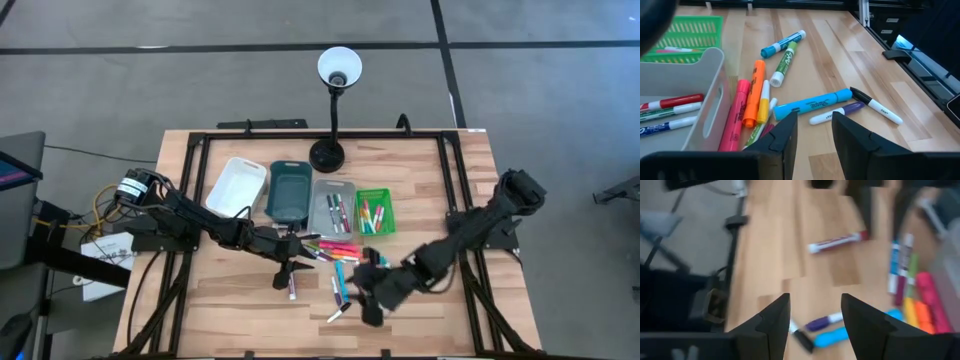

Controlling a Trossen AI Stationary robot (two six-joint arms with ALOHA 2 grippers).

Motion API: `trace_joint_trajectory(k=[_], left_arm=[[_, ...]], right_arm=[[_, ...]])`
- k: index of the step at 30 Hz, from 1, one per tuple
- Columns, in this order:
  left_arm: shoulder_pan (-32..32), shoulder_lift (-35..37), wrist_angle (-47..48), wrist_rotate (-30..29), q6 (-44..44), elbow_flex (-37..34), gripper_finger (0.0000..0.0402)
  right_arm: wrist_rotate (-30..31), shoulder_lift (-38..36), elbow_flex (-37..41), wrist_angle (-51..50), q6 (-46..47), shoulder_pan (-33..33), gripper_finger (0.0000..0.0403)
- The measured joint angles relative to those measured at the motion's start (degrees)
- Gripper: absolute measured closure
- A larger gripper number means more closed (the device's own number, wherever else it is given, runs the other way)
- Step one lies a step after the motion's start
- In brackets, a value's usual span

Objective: Pick & Place Markers
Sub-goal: Put the small black highlighter pen into the green bin

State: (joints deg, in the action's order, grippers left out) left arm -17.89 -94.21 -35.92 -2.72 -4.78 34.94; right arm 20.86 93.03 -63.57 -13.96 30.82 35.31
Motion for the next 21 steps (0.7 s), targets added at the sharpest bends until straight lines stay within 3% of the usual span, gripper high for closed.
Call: trace_joint_trajectory(k=[6,10,13,21], left_arm=[[0.00,0.00,0.02,0.00,-0.01,0.00,0.0285],[0.18,0.00,0.04,-0.10,-0.02,0.00,0.0285],[0.39,0.00,0.23,-0.22,-0.02,0.00,0.0285],[0.96,0.00,0.35,-0.67,-0.02,-0.02,0.0285]], right_arm=[[0.13,1.63,0.33,3.83,0.75,2.67,0.0246],[-0.28,7.63,0.66,13.28,-0.62,2.15,0.0259],[-4.43,12.76,0.10,20.08,-3.82,1.66,0.0268],[-11.86,21.72,-8.32,14.59,-8.54,0.17,0.0279]])
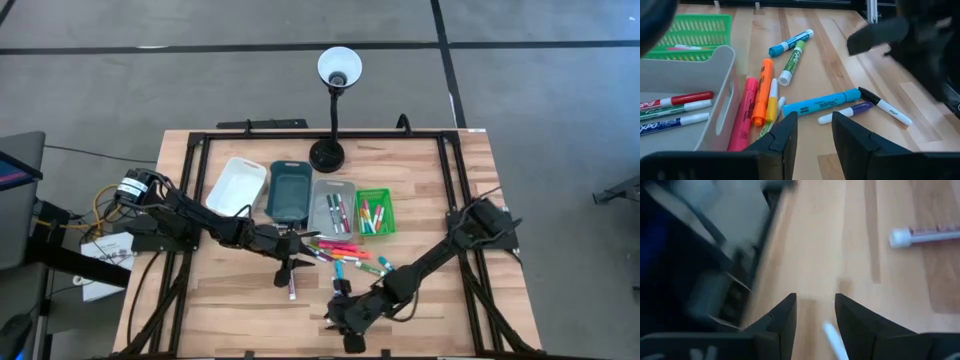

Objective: Pick & Place Markers
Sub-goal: Put the small black highlighter pen into the green bin

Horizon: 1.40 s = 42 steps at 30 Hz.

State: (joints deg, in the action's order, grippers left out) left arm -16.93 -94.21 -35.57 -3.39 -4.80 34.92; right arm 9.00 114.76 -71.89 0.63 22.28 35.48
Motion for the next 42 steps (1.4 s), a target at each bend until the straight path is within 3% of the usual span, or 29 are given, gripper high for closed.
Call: trace_joint_trajectory(k=[7,19,37,42], left_arm=[[0.46,0.00,0.39,-0.01,-0.20,0.00,0.0285],[0.48,0.00,0.42,-0.01,-0.24,0.00,0.0285],[0.48,0.00,0.41,0.00,-1.90,0.00,0.0285],[0.48,0.00,0.40,-0.01,-1.75,0.00,0.0285]], right_arm=[[-1.19,1.92,-4.49,-14.31,-5.96,0.01,0.0280],[-1.52,1.82,-3.68,-14.27,-13.32,-0.90,0.0280],[-4.47,6.21,-3.83,-13.40,-13.29,-1.83,0.0280],[-4.60,6.15,-3.83,-13.47,-13.29,-2.25,0.0308]])
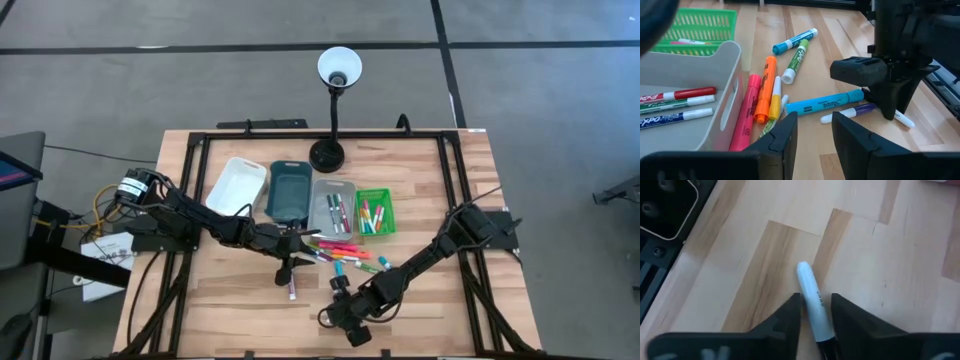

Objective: Pick & Place Markers
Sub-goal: Put the small black highlighter pen into the green bin

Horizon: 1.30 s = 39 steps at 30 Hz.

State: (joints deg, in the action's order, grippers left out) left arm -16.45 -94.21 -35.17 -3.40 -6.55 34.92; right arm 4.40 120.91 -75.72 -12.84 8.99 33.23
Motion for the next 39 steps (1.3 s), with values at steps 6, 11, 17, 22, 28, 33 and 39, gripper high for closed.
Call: trace_joint_trajectory(k=[6,11,17,22,28,33,39], left_arm=[[0.00,0.00,0.00,0.00,0.02,0.00,0.0285],[0.00,0.00,0.00,0.02,0.07,0.00,0.0285],[0.00,0.00,0.02,0.01,0.15,0.00,0.0285],[0.00,0.00,0.02,0.00,0.17,0.00,0.0285],[0.00,0.00,0.00,0.00,0.16,0.00,0.0285],[0.00,0.00,0.01,0.00,0.20,0.00,0.0285],[0.00,0.00,0.02,0.02,0.20,0.00,0.0285]], right_arm=[[-0.11,-0.11,-0.27,1.23,-0.42,0.00,0.0384],[0.38,-3.10,-4.32,-2.87,3.03,-0.66,0.0362],[12.05,-11.94,-8.28,-22.08,6.01,-1.27,0.0386],[35.47,-21.17,-6.40,-34.44,16.90,-1.95,0.0381],[43.08,-28.59,2.98,-50.26,54.36,-7.50,0.0364],[37.80,-30.41,15.04,-44.57,67.19,-12.94,0.0382],[33.09,-27.95,20.41,-38.15,67.09,-18.06,0.0373]])
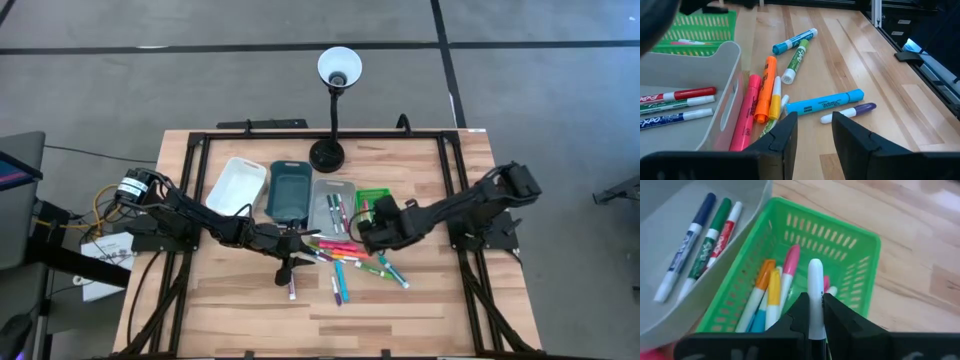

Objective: Pick & Place Markers
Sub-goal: Put the small black highlighter pen into the green bin, then put the small purple highlighter pen into the green bin

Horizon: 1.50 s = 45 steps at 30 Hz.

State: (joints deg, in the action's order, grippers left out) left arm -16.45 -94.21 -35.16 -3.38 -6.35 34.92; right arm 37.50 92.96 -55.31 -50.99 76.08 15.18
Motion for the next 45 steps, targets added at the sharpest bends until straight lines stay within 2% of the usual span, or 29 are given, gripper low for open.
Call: trace_joint_trajectory(k=[6,12,17,22,25,29,34,39,42,45], left_arm=[[0.00,0.00,0.25,0.00,-0.01,-0.02,0.0285],[0.00,0.00,0.42,0.00,-0.09,-0.02,0.0285],[-0.01,0.00,0.42,0.00,-0.13,-0.04,0.0285],[0.00,0.00,0.42,0.00,-0.11,-0.07,0.0285],[0.00,0.00,0.42,0.00,-0.11,-0.07,0.0285],[0.00,0.00,0.42,0.00,-0.11,-0.07,0.0285],[-0.08,0.00,0.42,0.00,-0.13,-0.07,0.0285],[-0.26,0.00,0.66,1.33,-0.11,-0.07,0.0285],[-0.26,0.00,0.71,2.76,-0.13,-0.07,0.0285],[-0.28,0.00,0.63,3.29,-0.16,-0.09,0.0285]], right_arm=[[-0.88,1.41,-0.02,4.74,-5.53,-3.10,0.0368],[-6.66,2.47,-0.04,6.82,-8.24,-6.83,0.0325],[-7.65,3.99,0.00,7.30,-12.36,-8.83,0.0290],[-8.27,3.15,-0.88,7.36,-17.58,-9.10,0.0267],[-11.34,1.51,-4.09,7.88,-19.50,-8.10,0.0260],[-17.29,0.29,-9.29,8.18,-20.35,-5.12,0.0258],[-18.19,1.02,-12.57,12.38,-11.79,1.98,0.0264],[-16.44,2.89,-12.56,21.32,-10.52,10.95,0.0275],[-12.39,6.66,-12.61,30.36,-9.72,14.94,0.0283],[-12.59,11.54,-12.88,36.58,-8.45,16.82,0.0290]])
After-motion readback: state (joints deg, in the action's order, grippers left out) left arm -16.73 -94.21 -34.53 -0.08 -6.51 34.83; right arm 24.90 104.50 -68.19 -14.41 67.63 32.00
